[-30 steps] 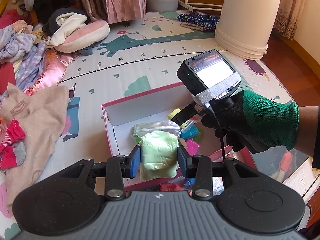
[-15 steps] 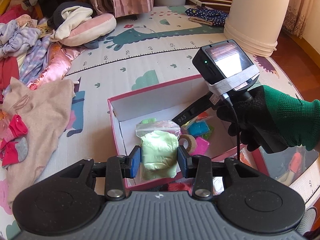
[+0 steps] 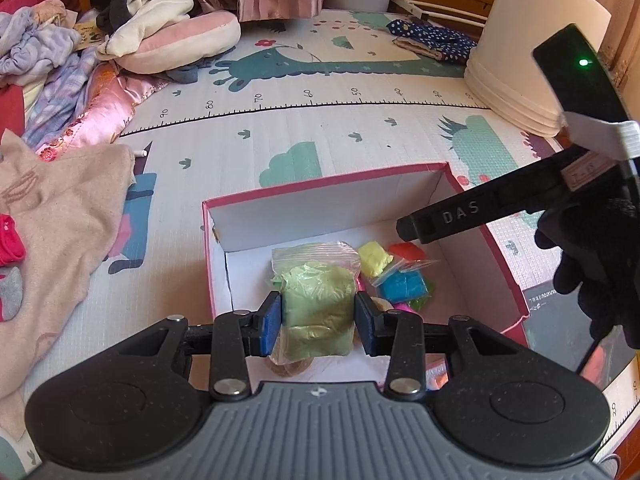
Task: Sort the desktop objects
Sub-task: 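Lower the pale green bag into the box and open the left gripper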
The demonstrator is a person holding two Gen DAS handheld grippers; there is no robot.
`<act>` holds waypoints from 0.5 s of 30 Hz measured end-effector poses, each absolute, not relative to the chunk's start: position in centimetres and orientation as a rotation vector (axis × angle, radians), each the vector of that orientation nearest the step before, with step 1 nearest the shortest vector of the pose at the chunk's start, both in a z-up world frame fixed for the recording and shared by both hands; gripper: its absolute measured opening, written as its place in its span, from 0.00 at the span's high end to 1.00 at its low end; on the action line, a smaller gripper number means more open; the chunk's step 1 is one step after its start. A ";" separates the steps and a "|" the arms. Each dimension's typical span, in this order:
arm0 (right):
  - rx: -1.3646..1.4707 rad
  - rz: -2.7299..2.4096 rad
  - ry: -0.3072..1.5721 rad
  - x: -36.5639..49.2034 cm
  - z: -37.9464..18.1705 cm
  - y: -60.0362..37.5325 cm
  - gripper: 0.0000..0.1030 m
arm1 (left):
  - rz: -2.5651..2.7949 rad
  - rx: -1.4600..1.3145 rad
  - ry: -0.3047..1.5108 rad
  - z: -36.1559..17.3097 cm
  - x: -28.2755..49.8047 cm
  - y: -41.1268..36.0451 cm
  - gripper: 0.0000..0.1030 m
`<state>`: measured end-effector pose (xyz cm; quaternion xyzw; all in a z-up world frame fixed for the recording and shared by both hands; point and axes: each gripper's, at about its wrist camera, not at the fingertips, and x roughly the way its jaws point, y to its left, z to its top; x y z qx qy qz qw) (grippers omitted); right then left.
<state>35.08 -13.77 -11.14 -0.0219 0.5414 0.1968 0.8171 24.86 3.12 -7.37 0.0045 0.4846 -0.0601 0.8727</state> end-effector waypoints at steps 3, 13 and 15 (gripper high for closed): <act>0.005 0.413 1.147 35.1 -10.2 -14.8 0.20 | -0.119 -0.018 1.014 -8.7 26.4 3.0 0.63; -0.047 0.385 1.147 34.7 -10.9 -15.4 0.19 | -0.102 -0.092 1.080 -14.0 30.9 2.5 0.63; -0.059 0.378 1.149 34.7 -11.2 -15.4 0.19 | -0.108 -0.096 1.094 -14.9 31.5 2.1 0.63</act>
